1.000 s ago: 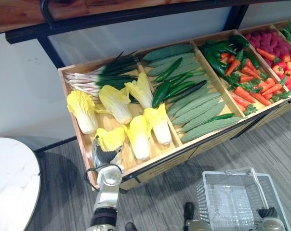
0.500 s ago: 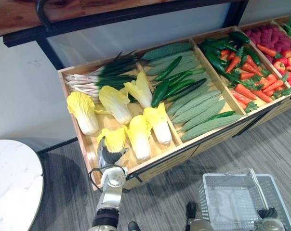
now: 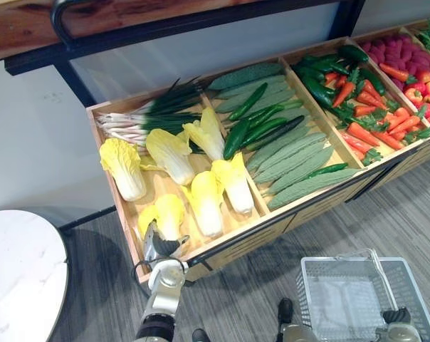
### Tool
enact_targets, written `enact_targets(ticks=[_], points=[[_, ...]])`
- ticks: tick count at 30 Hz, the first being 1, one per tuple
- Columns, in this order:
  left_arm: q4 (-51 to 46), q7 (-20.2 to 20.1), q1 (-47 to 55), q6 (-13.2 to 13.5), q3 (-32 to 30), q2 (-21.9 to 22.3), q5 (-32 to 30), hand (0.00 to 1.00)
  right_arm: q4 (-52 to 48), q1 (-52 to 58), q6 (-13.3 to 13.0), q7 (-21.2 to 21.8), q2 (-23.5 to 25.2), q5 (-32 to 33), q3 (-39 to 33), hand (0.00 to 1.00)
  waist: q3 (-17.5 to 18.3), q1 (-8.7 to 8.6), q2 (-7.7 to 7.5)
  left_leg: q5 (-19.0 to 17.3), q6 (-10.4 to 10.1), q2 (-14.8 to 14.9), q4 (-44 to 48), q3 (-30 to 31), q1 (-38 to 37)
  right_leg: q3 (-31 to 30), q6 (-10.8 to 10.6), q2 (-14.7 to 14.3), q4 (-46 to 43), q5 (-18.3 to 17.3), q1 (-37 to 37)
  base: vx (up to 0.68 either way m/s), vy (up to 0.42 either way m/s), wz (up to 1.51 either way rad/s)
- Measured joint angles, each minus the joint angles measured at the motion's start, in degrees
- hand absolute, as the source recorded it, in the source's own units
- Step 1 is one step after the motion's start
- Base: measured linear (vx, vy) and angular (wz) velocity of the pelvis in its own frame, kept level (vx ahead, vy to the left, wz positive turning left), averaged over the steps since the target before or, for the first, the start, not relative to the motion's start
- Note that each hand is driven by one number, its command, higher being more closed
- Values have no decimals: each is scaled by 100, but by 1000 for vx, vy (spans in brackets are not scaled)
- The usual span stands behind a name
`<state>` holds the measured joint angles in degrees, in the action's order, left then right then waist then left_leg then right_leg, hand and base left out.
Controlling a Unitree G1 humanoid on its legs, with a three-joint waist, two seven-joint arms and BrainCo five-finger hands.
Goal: Pick vegetable in the basket
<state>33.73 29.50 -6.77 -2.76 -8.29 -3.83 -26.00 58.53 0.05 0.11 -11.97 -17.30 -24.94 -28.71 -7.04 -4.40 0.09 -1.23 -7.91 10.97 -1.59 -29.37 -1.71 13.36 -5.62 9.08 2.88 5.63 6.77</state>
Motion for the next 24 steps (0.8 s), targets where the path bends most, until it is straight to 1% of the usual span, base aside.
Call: enact_targets(ticks=[1,4,8,9,15,24], points=[[99,6,-26,31,4,-38,0,100,5,-3,0,0,0,0,2,100,0,1,0,0,0,-2,-5,-6,-12,-9,0,-1,0,0,-2,0,0,-6],[303,14,-54,97,11,-87,1,100,40,-40,-3,-11,-1,1,27,100,1,4,2,-9,-12,-11,-21,-24,-62,-68,-6,-8,4,4,-4,0,0,-8],[481,33,-160,120,35,-150,0,100,63,-89,-3,-19,-18,3,195,100,1,6,7,-14,-19,-13,-21,-27,-68,-85,-13,-8,14,10,-2,-10,-11,-2],[625,32,-226,137,110,-250,0,100,82,-125,-3,-19,-24,3,258,100,-2,11,8,-15,-21,-20,-23,-38,-72,-103,-14,-7,38,11,-2,-29,-33,-4],[990,69,-446,140,129,-350,1,100,90,-230,-8,-28,-40,2,477,100,-9,11,28,-15,-22,-29,-32,-85,-84,-134,-21,-12,117,69,-4,-23,-30,-5],[1034,181,-518,144,124,-389,98,100,112,-243,-41,-111,-41,3,644,100,-13,10,20,-9,-18,-94,-154,-120,-207,-139,-47,4,210,114,-109,-2,-12,-2]])
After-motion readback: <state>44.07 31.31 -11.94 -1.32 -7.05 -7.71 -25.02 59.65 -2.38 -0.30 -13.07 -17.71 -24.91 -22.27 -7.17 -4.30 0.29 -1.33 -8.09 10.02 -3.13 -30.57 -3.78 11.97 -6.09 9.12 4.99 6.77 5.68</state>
